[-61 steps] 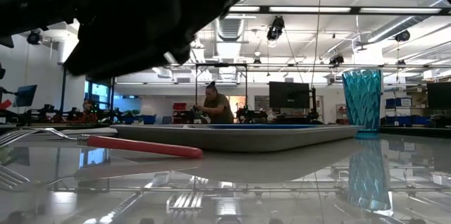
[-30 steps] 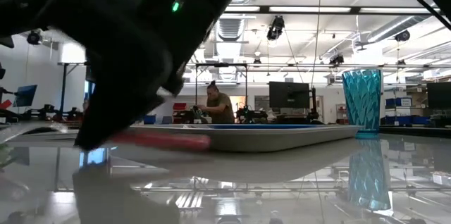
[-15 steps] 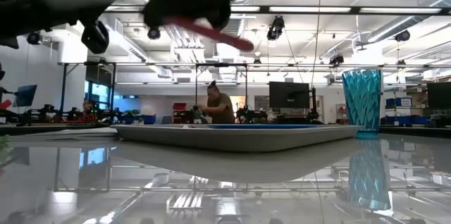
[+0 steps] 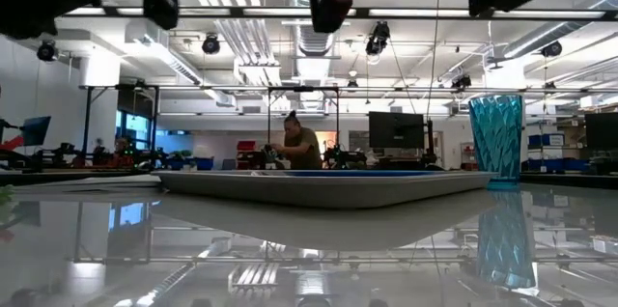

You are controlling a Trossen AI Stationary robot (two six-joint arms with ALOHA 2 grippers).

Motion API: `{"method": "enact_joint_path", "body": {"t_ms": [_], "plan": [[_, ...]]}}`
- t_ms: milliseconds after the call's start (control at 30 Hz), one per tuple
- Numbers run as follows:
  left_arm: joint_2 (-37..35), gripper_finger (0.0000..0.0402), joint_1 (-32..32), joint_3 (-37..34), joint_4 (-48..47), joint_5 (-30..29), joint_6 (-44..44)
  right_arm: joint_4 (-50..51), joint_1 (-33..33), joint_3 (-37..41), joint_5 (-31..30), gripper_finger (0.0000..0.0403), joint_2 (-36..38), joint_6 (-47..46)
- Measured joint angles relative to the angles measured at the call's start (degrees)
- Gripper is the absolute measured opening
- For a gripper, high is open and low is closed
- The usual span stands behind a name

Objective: Pick and place plate/cup/fork/spoon on tray
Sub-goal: Put the pink fork on the gray serving tray to the left of the blue plate

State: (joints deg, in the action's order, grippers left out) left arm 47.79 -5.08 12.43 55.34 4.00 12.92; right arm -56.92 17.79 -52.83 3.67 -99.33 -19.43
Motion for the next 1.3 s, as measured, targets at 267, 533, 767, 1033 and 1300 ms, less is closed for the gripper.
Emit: {"method": "enact_joint_path", "body": {"t_ms": [267, 533, 767, 1033, 1300], "plan": [[14.83, 0.0000, -5.74, 10.23, -0.44, 6.24, -6.83, -5.70, 0.06, 1.19, 3.93, 0.0046, 0.09, -2.29], [21.59, 0.0018, -7.23, 14.18, -0.36, 6.28, -15.23, -6.82, 0.19, 0.28, 6.00, 0.0042, 0.00, -2.51], [24.62, 0.0131, -8.85, 14.34, 5.36, 6.31, -18.29, -7.02, -0.31, -0.41, 5.25, 0.0042, 0.00, -3.95], [28.89, 0.0241, -9.23, 14.56, 15.19, 6.31, -18.34, -6.34, -1.68, -0.41, 2.19, 0.0043, -0.07, -6.74], [30.99, 0.0246, -9.44, 16.72, 15.18, 6.68, -20.86, -5.17, -2.29, -0.41, -0.31, 0.0043, -0.07, -8.20]]}}
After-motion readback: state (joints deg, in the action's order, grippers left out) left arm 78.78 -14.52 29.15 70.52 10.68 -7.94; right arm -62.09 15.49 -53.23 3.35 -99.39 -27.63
